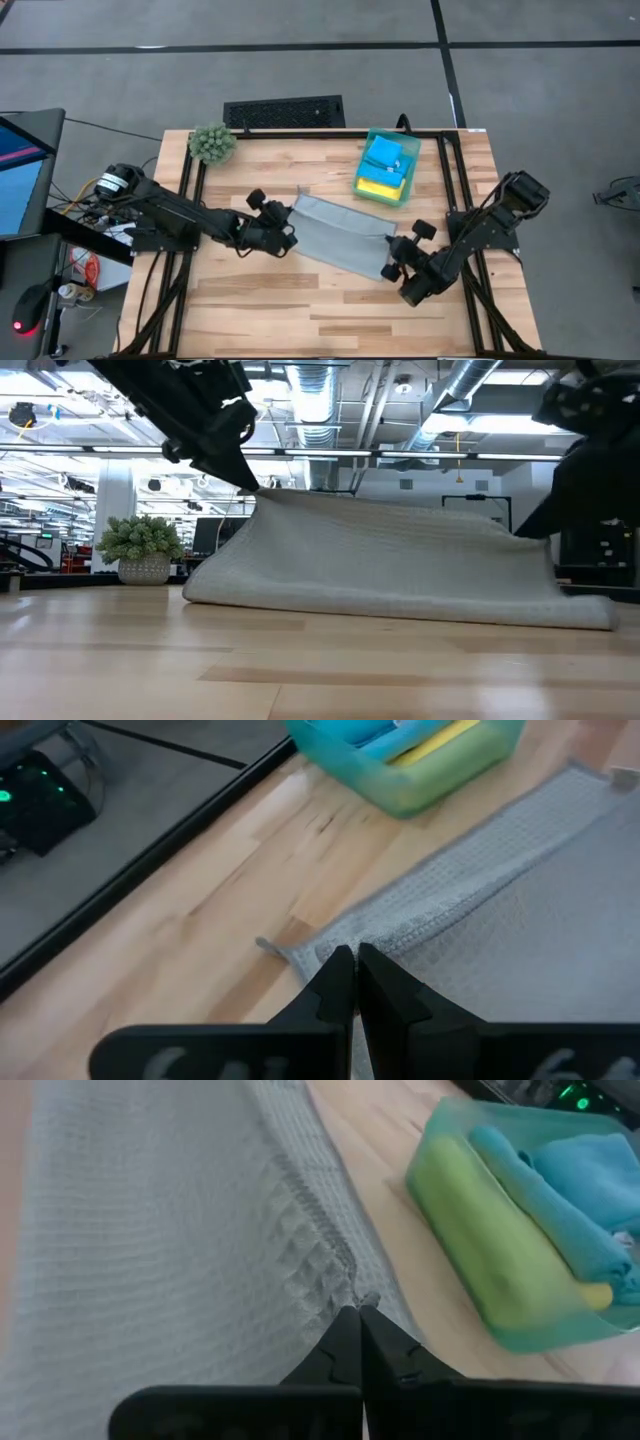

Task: Fold microfiber towels
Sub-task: Fold the gray towel

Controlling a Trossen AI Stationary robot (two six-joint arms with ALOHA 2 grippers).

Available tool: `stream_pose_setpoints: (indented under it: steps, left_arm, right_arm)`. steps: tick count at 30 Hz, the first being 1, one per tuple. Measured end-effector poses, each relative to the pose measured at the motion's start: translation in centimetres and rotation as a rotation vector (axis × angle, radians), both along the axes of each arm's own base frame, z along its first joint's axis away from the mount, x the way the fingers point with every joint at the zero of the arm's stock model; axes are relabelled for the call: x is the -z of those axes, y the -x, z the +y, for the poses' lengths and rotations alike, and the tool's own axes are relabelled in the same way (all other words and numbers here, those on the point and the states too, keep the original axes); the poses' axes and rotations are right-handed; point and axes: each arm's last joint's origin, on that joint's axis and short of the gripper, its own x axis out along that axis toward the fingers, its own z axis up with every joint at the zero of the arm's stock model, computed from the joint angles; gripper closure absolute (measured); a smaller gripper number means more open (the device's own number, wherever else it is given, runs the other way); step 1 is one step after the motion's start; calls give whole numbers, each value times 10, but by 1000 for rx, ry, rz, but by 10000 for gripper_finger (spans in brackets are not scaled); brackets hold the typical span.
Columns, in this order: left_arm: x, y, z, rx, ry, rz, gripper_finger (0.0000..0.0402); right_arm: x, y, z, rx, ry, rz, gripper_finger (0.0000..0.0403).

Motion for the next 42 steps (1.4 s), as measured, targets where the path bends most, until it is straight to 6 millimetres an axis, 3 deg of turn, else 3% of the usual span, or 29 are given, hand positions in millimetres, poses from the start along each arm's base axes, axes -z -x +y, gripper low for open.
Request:
stream_pose_setpoints:
  steps: [14, 23, 28, 38, 42]
  left_arm:
    - [-2, -9, 16, 36, 46, -3, 400]
    - [18, -3, 25, 17, 113, -26, 393]
    - [21, -2, 25, 63, 117, -19, 353]
    - [19, -6, 22, 146, 146, -21, 225]
    - [20, -13, 14, 285, 248, -55, 212]
  right_arm:
    - [12, 5, -9, 39, -18, 39, 392]
    - [18, 7, -17, 91, -58, 61, 370]
    - [19, 4, -22, 122, -70, 67, 343]
    - [19, 2, -31, 171, -77, 100, 303]
    - [19, 4, -34, 193, -72, 134, 282]
